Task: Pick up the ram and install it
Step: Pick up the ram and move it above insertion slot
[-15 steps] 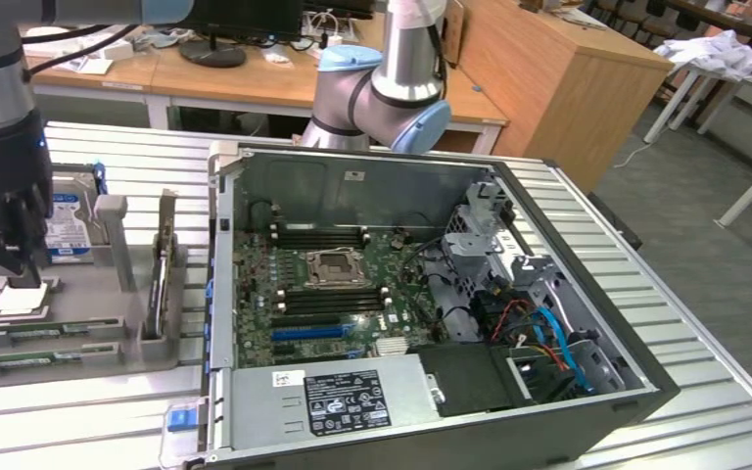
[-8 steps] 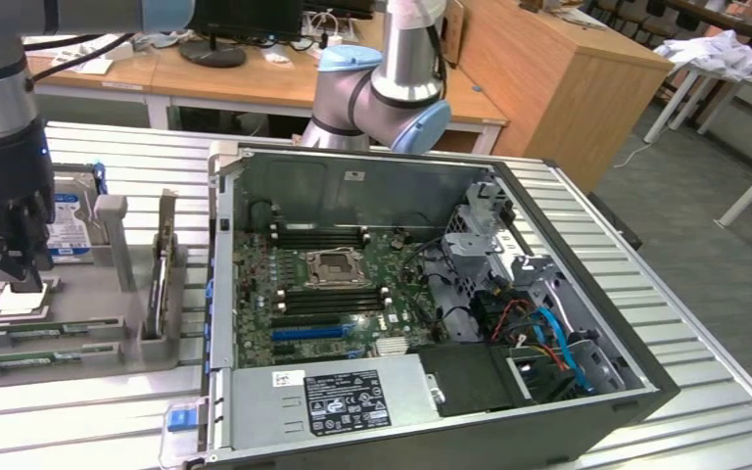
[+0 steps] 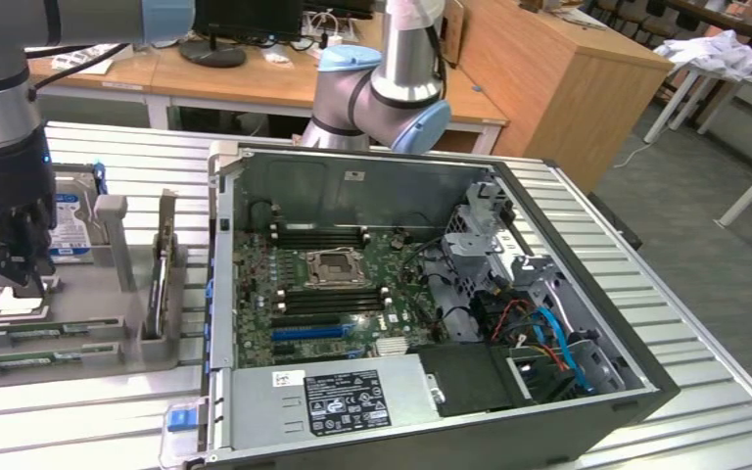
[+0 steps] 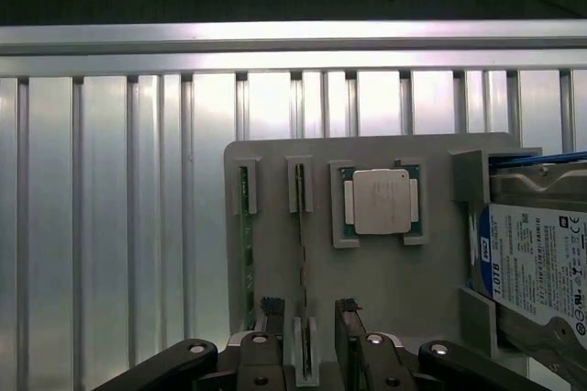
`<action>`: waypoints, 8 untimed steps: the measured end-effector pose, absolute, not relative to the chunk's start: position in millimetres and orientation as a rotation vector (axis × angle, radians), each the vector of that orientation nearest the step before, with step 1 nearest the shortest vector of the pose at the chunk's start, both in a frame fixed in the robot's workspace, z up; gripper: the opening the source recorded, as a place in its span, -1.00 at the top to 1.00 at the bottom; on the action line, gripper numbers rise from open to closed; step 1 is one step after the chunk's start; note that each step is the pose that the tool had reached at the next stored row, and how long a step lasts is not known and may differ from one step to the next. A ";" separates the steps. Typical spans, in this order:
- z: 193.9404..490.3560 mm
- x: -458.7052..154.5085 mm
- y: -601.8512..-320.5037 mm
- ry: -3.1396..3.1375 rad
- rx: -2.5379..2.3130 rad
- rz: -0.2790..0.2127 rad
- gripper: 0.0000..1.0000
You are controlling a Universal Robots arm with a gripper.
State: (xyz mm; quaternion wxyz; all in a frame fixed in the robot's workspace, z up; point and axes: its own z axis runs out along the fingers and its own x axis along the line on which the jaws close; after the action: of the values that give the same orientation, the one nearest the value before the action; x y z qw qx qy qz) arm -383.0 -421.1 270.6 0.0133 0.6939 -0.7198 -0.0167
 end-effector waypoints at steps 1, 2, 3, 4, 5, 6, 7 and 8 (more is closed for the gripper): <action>269.8 -383.0 -421.1 -2.242 2.162 -0.052 0.29; 269.0 -383.0 -421.1 -2.242 2.162 -0.052 0.29; 268.3 -383.0 -421.1 -2.242 2.162 -0.052 0.29; 267.5 -383.1 -421.1 -2.242 2.162 -0.052 0.29; 266.9 -383.1 -421.1 -2.242 2.162 -0.052 0.29; 266.2 -383.1 -421.1 -2.241 2.163 -0.052 0.29; 265.6 -383.1 -421.1 -2.241 2.163 -0.052 0.29; 265.1 -383.1 -421.1 -2.241 2.163 -0.052 0.29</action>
State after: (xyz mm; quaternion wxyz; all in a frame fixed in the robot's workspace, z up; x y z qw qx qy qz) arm -383.1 -421.1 265.1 0.0133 0.6943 -0.7194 -0.0167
